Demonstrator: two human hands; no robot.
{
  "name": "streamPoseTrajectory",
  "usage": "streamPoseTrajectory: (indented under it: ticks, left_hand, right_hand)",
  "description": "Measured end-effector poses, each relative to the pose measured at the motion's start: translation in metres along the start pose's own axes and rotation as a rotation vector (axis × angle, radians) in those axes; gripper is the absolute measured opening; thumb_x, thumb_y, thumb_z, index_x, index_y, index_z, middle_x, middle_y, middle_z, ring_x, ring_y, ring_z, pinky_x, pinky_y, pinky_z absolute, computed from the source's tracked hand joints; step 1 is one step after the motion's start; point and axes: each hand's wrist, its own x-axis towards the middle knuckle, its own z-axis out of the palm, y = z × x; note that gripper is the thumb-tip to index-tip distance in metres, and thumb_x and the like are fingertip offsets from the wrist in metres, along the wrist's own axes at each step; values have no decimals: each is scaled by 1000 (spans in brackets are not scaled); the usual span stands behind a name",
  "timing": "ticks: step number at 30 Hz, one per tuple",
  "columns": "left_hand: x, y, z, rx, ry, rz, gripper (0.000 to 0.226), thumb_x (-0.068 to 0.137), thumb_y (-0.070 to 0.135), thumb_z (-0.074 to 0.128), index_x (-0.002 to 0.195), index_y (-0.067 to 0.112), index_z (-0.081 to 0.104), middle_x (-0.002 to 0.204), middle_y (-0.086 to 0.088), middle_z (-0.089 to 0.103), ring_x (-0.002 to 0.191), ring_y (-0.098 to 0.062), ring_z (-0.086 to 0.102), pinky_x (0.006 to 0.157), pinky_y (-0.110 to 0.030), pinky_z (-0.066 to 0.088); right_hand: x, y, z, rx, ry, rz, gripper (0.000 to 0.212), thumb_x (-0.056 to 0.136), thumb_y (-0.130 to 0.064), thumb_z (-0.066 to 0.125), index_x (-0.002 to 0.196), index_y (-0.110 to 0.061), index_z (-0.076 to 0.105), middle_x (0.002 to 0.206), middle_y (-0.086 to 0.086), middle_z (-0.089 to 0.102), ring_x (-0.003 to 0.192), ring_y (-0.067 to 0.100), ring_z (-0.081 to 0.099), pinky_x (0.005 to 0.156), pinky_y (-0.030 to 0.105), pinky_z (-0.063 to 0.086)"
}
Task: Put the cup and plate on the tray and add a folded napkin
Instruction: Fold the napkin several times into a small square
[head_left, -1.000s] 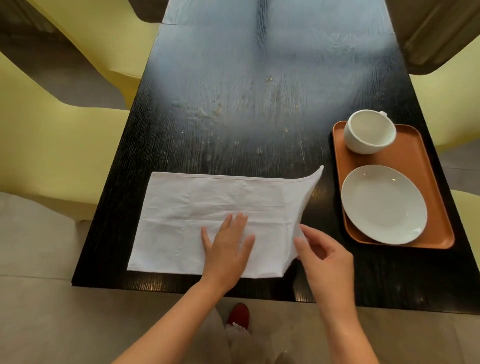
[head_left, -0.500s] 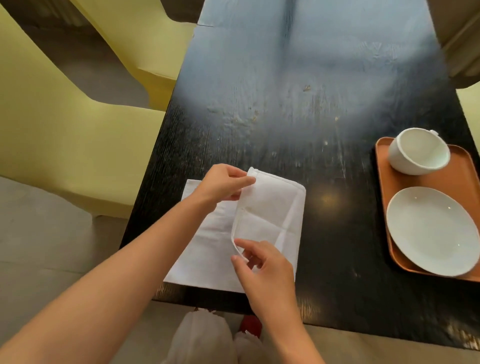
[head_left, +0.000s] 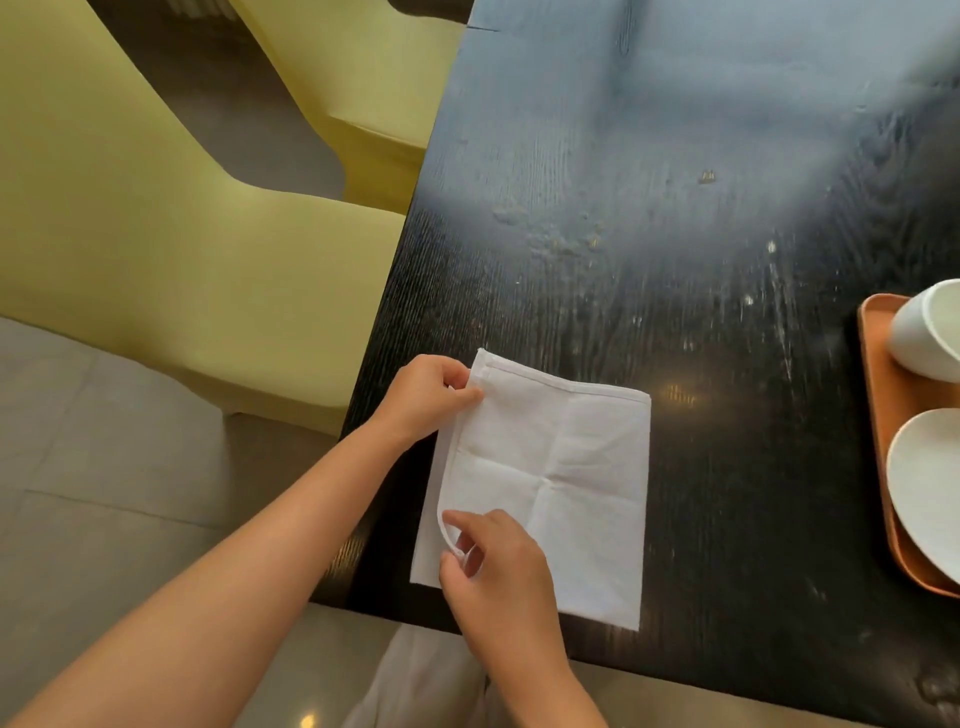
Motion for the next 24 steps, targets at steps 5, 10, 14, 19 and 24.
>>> streamPoseTrajectory:
  ticks: [5, 10, 14, 19, 24]
  left_hand:
    - [0, -9, -4, 11, 34, -18, 12, 79, 12, 68, 67, 11, 66, 58, 11, 57, 54, 1, 52, 55, -18, 37]
    - [-1, -14, -5, 123, 76, 42, 5, 78, 10, 67, 75, 6, 66, 73, -2, 65, 67, -12, 56, 56, -17, 40]
    - [-2, -16, -2, 140, 103, 72, 4, 77, 7, 65, 76, 4, 63, 77, -8, 64, 66, -15, 53, 61, -26, 43]
    - [-3, -22, 1, 148, 171, 150, 12, 78, 11, 66, 87, 8, 59, 84, -5, 57, 69, -15, 50, 64, -30, 44]
    - [-10, -27, 5, 168, 357, 277, 29, 85, 15, 61, 114, 12, 56, 97, -1, 54, 74, -11, 50, 66, -29, 46]
  right_hand:
    - [-1, 1, 17, -60, 40, -17, 37, 88, -22, 55, 122, -35, 54, 102, -15, 56, 84, 6, 47, 83, 15, 40]
    - [-1, 6, 31, -167, 72, -62, 39, 86, -21, 57, 123, -32, 55, 104, -10, 60, 78, 4, 38, 82, 17, 35]
    - [-1, 10, 40, -238, 60, -92, 39, 80, -15, 61, 118, -26, 60, 91, -5, 62, 77, 11, 48, 76, 22, 37]
    - [1, 15, 38, -318, -46, -144, 42, 78, -27, 62, 119, -23, 58, 90, -5, 61, 79, 11, 53, 79, 28, 43]
    - [8, 30, 11, -170, 140, -222, 32, 87, -28, 46, 114, -20, 62, 96, -4, 63, 87, -2, 43, 77, 28, 45]
